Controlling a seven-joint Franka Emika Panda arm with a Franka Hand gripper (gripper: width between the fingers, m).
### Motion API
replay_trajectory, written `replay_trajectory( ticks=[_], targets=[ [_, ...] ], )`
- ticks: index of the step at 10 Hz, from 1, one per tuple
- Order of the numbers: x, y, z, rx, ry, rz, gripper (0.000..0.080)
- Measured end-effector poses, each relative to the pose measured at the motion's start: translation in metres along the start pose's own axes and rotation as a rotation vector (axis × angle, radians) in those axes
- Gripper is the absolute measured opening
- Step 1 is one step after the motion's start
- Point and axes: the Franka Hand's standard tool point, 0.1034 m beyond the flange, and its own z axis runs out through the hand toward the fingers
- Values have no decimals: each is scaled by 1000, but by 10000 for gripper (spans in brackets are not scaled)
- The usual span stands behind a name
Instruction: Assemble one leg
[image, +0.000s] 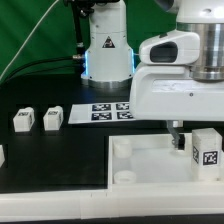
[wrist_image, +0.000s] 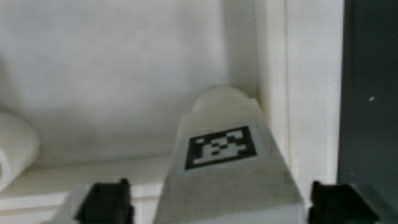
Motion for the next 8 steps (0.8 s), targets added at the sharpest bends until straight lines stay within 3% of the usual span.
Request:
replay_trajectory(
  ticks=[1,2,6,8],
  targets=[
    [0,0,0,0,0,0,369],
    [0,0,0,0,0,0,293],
    [0,0,0,0,0,33,293],
    [0,4,0,-4,1,272,293]
  ],
)
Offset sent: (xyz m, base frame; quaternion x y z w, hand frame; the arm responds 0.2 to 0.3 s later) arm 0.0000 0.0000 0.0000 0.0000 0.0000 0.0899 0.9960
